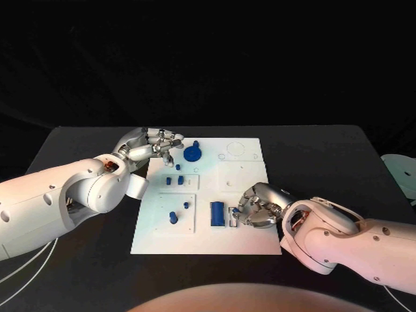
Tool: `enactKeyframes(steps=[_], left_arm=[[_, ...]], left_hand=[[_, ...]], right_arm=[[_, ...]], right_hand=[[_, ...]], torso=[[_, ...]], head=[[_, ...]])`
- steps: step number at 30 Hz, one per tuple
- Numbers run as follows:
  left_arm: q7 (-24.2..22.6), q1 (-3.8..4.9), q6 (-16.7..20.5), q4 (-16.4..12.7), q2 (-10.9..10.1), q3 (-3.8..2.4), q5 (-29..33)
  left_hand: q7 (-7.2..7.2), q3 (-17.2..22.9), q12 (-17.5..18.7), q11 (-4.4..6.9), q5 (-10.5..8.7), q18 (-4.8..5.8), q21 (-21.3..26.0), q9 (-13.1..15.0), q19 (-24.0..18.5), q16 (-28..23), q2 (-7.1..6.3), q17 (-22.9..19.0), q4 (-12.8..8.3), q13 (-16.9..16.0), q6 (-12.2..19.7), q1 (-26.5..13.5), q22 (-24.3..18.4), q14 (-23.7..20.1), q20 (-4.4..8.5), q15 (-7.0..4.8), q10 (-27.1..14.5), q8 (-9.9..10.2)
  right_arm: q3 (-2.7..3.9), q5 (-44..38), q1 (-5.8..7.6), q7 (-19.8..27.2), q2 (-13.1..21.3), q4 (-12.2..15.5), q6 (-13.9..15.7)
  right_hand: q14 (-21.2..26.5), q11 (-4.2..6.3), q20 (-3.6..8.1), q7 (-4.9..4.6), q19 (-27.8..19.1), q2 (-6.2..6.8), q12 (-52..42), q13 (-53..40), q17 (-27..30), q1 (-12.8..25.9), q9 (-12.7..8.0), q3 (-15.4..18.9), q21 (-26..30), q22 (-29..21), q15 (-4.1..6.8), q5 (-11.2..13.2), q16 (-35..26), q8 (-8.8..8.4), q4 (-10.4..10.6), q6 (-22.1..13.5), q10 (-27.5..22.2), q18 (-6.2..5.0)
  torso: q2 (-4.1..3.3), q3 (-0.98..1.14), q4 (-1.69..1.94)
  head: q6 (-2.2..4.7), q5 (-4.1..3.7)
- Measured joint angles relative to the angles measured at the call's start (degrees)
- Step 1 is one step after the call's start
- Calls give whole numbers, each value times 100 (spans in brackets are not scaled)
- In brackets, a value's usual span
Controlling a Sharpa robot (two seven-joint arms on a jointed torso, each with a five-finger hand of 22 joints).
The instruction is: Assemble the parts on the task board
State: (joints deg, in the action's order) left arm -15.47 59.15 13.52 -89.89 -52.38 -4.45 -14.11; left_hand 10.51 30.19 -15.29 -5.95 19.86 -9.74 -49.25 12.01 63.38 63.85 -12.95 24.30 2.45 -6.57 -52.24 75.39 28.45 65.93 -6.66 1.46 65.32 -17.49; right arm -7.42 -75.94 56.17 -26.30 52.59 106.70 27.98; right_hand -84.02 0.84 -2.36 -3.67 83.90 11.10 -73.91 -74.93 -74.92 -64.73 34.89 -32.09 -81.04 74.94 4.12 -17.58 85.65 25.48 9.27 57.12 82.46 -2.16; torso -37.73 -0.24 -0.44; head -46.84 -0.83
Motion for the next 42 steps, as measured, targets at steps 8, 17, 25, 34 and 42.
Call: enactKeyframes(steps=[8,17,25,34,42], left_arm=[[1,0,0,-3,1,0,0],[2,0,-1,-5,0,0,0],[6,0,-2,-8,-3,0,0],[10,0,-4,-11,-5,0,0],[13,0,-5,-12,-7,0,0]], left_hand=[[0,0,0,0,0,0,0,0,0,0,0,0,0,-5,0,0,-4,0,0,0,0,0],[0,0,0,0,0,0,0,0,0,0,0,0,0,-5,0,0,-4,0,0,0,0,0],[0,0,0,0,0,0,0,0,0,0,0,1,0,-4,0,0,-3,0,0,0,0,0],[0,0,0,0,0,1,0,0,0,0,0,1,0,-4,0,0,-3,0,0,0,0,0],[0,0,0,0,0,1,0,0,0,0,0,1,0,-3,0,0,-3,0,0,0,0,0]], right_arm=[[0,135,-10,4,-97,-128,-6],[2,175,-12,-2,-190,-239,-16],[8,179,-6,-9,-227,-288,-62],[8,178,-8,-22,-240,-301,-100],[5,176,-12,-30,-242,-288,-134]], right_hand=[[0,7,0,19,0,-1,-1,1,0,44,1,32,0,0,0,150,0,0,32,19,7,0],[0,17,0,52,0,14,-95,1,1,120,41,80,-27,-1,0,200,0,3,80,54,56,0],[0,38,21,67,21,5,-154,1,1,218,42,166,-27,-2,0,148,22,25,133,111,78,0],[6,38,21,89,21,-2,-177,2,1,284,58,251,-27,-2,35,148,22,68,216,134,77,0],[0,59,41,90,0,13,-185,2,1,420,69,413,-27,-3,42,238,22,89,315,135,98,0]], torso=[[0,1,-4],[-3,5,-7],[-3,6,-7],[-3,5,-7],[-1,5,-7]], head=[[-1,2],[-5,6],[-23,13],[-25,15],[-32,22]])
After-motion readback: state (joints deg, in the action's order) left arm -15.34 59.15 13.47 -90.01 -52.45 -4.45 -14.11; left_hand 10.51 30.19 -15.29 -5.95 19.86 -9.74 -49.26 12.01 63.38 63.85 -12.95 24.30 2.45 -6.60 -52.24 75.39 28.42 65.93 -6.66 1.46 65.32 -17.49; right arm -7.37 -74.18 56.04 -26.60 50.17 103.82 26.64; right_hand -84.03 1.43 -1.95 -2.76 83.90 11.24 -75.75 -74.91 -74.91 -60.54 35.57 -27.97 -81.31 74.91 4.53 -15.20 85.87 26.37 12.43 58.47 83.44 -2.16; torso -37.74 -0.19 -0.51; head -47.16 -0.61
